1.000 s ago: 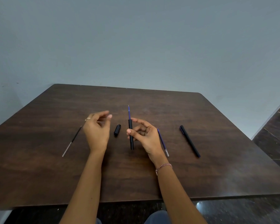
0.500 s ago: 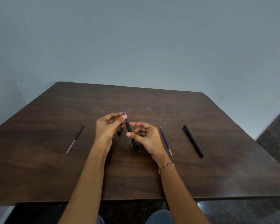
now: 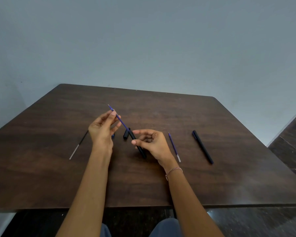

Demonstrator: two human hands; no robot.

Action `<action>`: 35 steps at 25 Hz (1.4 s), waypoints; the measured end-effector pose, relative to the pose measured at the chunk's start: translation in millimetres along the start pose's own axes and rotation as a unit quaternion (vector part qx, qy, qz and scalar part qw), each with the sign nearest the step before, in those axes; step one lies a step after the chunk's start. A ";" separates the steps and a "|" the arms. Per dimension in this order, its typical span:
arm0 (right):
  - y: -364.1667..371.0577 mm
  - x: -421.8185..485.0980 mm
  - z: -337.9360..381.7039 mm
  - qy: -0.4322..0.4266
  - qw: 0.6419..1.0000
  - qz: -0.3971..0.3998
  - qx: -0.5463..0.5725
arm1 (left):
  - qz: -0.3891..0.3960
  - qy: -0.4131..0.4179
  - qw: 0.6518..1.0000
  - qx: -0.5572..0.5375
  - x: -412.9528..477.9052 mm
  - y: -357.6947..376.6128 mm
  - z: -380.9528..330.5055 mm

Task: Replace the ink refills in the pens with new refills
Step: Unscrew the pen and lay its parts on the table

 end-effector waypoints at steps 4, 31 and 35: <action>0.2 -0.1 -1.8 0.009 1.000 -0.004 -0.002 | -0.016 0.011 1.000 0.007 8.8 -1.5 -15.7; -3.9 -2.1 -1.3 0.011 0.998 -0.067 -0.018 | -0.075 -0.056 0.698 0.710 44.8 -69.2 -82.6; -4.3 -1.6 -3.2 0.010 0.997 -0.077 -0.010 | -0.103 0.024 0.703 0.703 37.2 -61.8 -85.9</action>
Point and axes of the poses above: each hand's wrist, its own x-axis towards the middle knuckle, its own y-axis out of the palm, z = x × y, the point moved 4 cm from there along x, towards the middle knuckle, and after that the axes turned 5 degrees about -y, right-handed, at the moved point
